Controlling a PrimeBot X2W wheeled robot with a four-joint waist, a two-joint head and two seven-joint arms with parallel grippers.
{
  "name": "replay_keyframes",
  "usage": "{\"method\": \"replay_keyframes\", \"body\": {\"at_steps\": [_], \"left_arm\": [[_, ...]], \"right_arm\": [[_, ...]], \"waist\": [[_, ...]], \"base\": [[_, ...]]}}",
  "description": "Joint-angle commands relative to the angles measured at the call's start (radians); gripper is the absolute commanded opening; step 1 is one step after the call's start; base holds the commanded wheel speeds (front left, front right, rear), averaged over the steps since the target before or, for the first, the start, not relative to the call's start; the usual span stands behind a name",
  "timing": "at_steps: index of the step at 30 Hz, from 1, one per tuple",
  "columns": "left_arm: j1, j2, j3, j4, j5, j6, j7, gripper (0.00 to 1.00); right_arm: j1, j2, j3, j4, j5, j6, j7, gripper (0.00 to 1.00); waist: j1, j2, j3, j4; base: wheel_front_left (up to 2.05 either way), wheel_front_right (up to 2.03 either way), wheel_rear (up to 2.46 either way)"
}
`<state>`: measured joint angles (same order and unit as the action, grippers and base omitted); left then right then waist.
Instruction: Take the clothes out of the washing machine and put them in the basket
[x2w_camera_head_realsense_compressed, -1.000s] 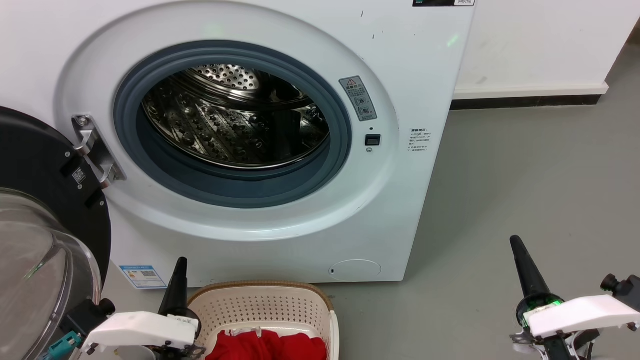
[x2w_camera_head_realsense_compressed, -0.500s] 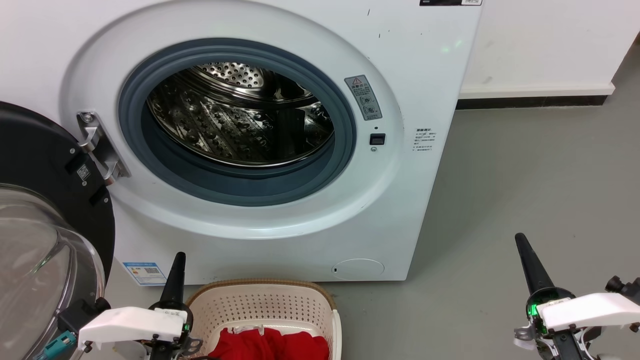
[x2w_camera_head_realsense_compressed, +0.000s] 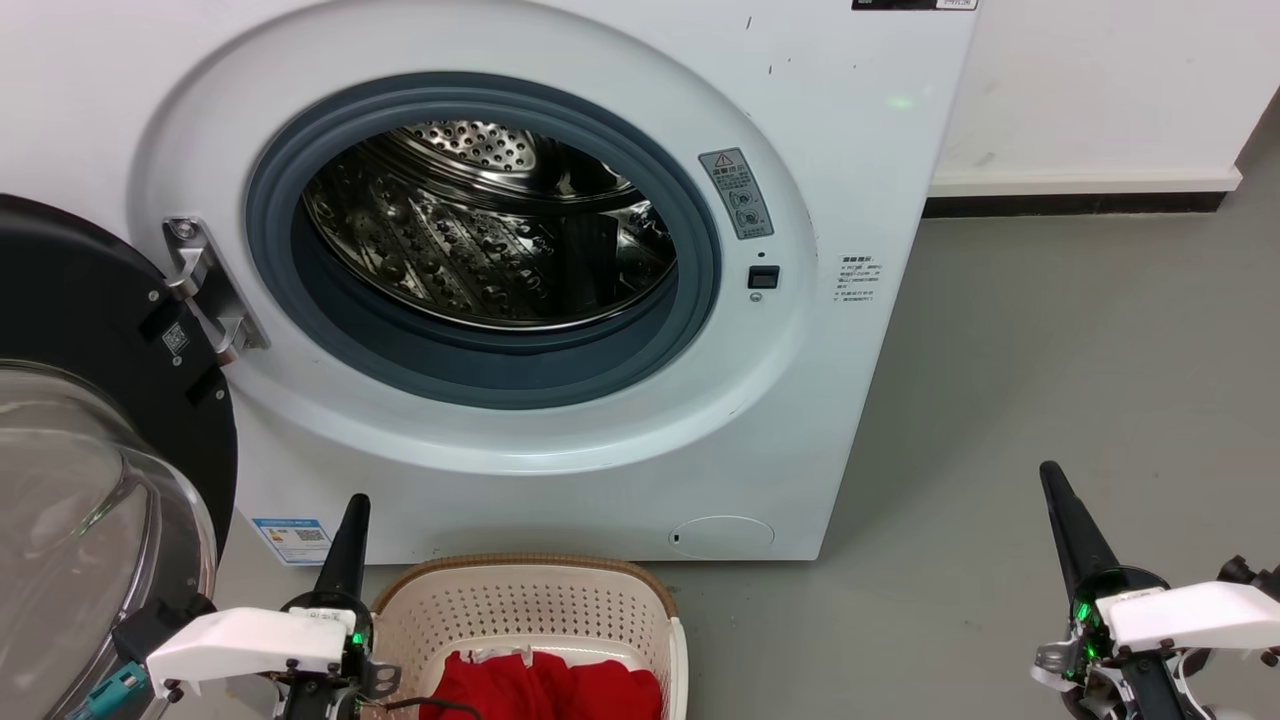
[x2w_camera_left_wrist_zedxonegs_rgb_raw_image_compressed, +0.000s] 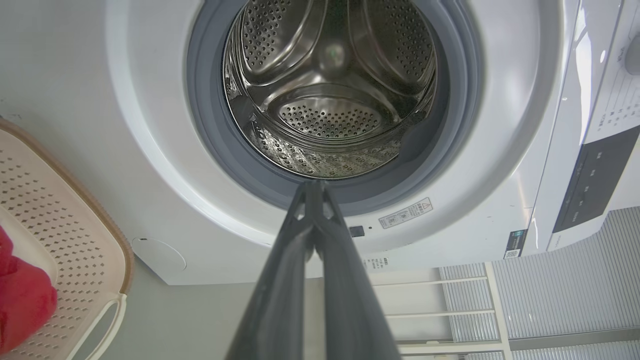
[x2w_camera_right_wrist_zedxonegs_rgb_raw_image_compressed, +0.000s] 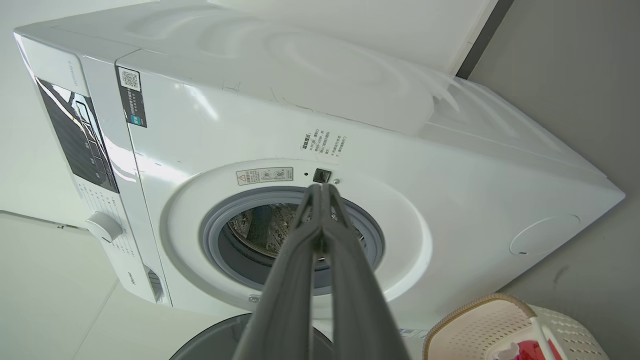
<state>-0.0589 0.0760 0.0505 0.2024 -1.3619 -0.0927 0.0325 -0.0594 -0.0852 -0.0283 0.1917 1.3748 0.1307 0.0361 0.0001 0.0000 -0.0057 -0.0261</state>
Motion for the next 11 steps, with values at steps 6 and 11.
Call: {"method": "replay_keyframes", "body": {"at_steps": [6,11], "left_arm": [[-0.026,-0.003,0.012,0.007,-0.064,-0.013,0.017,0.00],[-0.033,-0.004,0.018,0.014,-0.104,-0.018,0.026,0.00]], "right_arm": [[-0.030,-0.001,-0.011,0.010,0.066,0.000,0.011,0.00],[-0.032,0.000,-0.018,0.018,0.106,0.000,0.017,0.00]], "waist": [[-0.0001,0.0000,0.002,0.005],[-0.0001,0.0000,0.003,0.008]], "base": [[0.00,0.00,0.00],[0.00,0.00,0.00]]}}
